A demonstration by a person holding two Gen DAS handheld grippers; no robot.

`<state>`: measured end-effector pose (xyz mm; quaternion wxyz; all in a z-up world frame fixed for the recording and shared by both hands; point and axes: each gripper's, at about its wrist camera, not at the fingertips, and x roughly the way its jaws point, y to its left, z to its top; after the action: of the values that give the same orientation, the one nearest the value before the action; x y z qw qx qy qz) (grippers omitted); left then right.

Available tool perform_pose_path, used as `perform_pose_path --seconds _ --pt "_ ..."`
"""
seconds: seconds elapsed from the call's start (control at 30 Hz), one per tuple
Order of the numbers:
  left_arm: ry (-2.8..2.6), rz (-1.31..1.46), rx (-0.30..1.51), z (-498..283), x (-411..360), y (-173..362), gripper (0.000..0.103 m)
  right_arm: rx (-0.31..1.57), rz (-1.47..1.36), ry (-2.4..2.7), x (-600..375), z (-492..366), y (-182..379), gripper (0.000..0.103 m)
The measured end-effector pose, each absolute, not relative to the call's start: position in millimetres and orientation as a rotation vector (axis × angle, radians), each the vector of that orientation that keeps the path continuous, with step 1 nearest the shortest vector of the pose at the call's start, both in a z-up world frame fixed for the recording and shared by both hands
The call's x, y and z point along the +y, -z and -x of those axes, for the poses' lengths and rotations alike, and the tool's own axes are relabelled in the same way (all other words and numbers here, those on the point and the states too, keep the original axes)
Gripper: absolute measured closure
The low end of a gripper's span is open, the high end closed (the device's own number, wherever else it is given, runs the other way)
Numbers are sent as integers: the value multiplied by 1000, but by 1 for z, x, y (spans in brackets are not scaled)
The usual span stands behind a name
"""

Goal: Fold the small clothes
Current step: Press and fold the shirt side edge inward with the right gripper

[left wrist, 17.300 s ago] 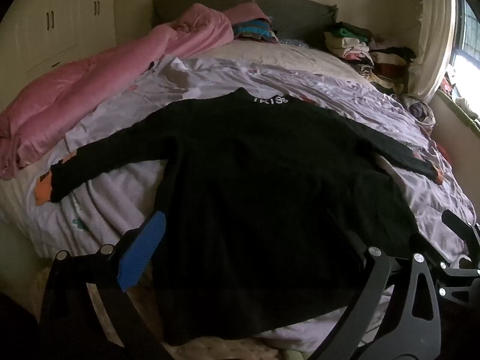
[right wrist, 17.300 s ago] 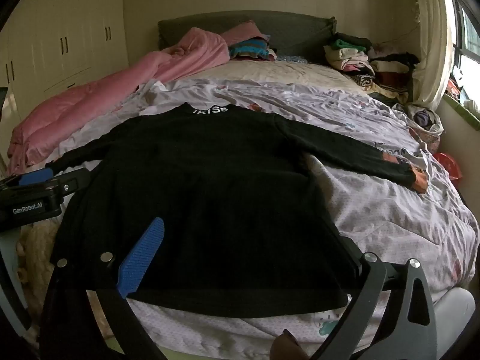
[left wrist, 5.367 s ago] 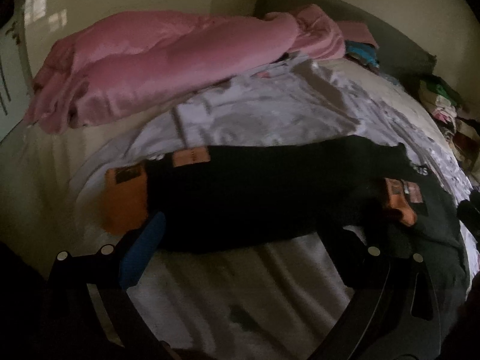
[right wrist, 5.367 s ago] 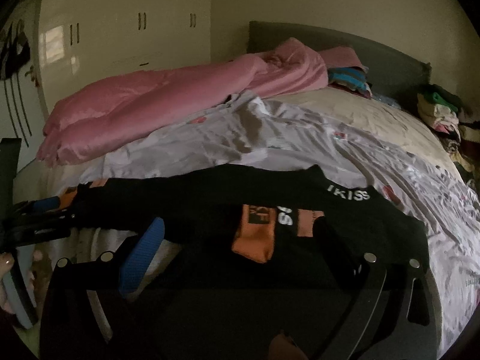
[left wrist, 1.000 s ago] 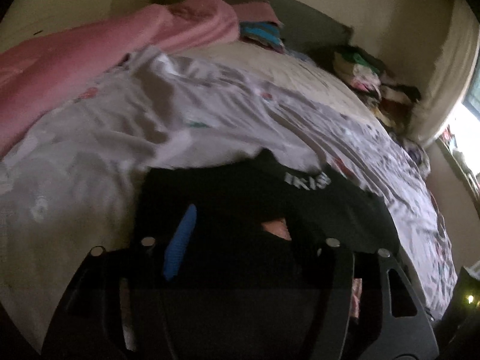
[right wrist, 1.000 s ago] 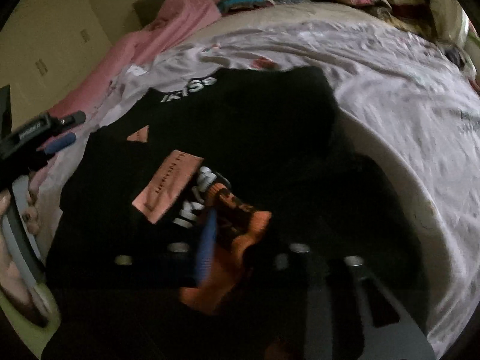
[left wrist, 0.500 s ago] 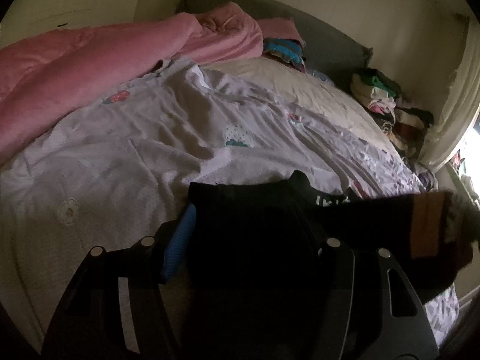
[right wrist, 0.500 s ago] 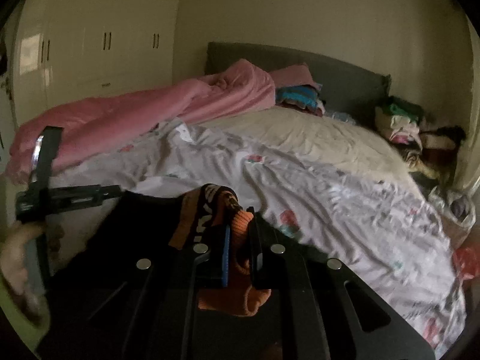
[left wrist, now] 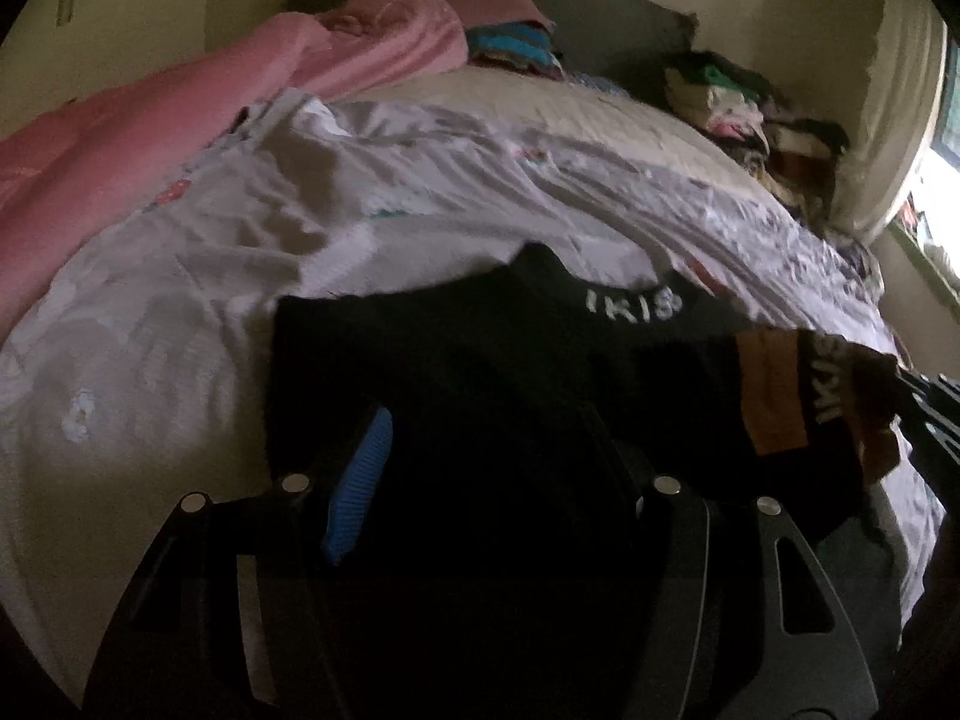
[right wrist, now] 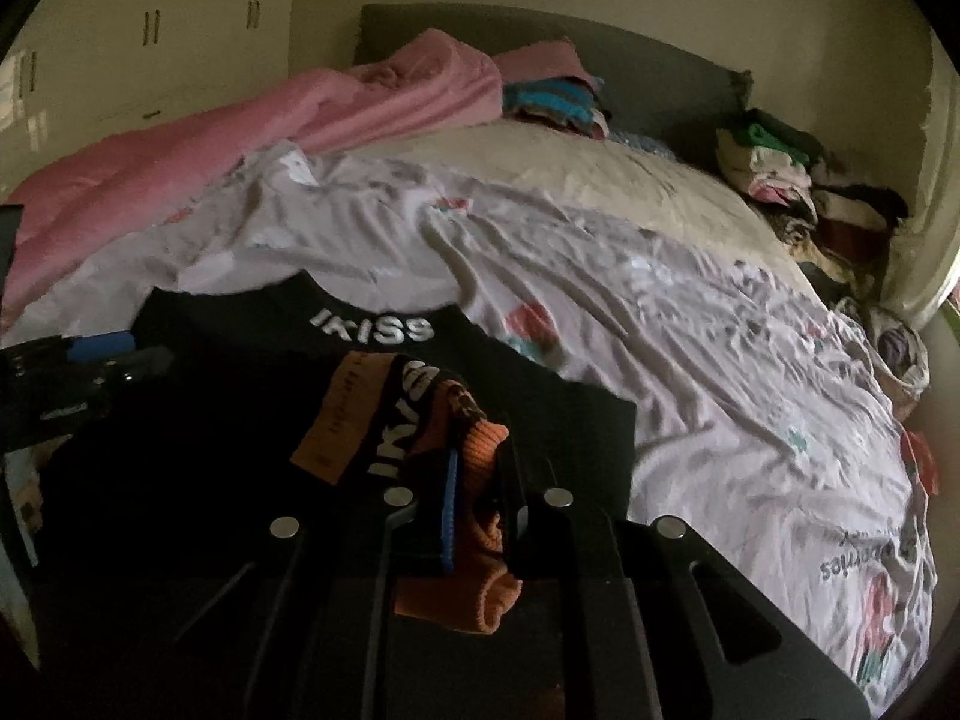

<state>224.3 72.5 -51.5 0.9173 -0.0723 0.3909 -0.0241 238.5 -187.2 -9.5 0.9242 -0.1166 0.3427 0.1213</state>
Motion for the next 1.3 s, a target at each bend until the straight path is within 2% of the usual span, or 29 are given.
perform_pose_path --seconds 0.2,0.33,0.43,0.6,0.93,1.3 --pt "65 148 848 -227 67 62 49 732 238 -190 -192 -240 21 91" --pt "61 168 851 -225 72 62 49 736 230 -162 -195 -241 24 82" --pt "53 184 848 -225 77 60 49 717 197 -138 -201 -237 20 66" --pt "65 207 866 -226 81 61 44 712 163 -156 -200 -229 17 62" --pt "110 213 939 -223 86 76 44 814 132 -400 -151 -223 32 48" --pt "110 239 949 -222 92 80 44 880 86 -352 -169 -230 54 48"
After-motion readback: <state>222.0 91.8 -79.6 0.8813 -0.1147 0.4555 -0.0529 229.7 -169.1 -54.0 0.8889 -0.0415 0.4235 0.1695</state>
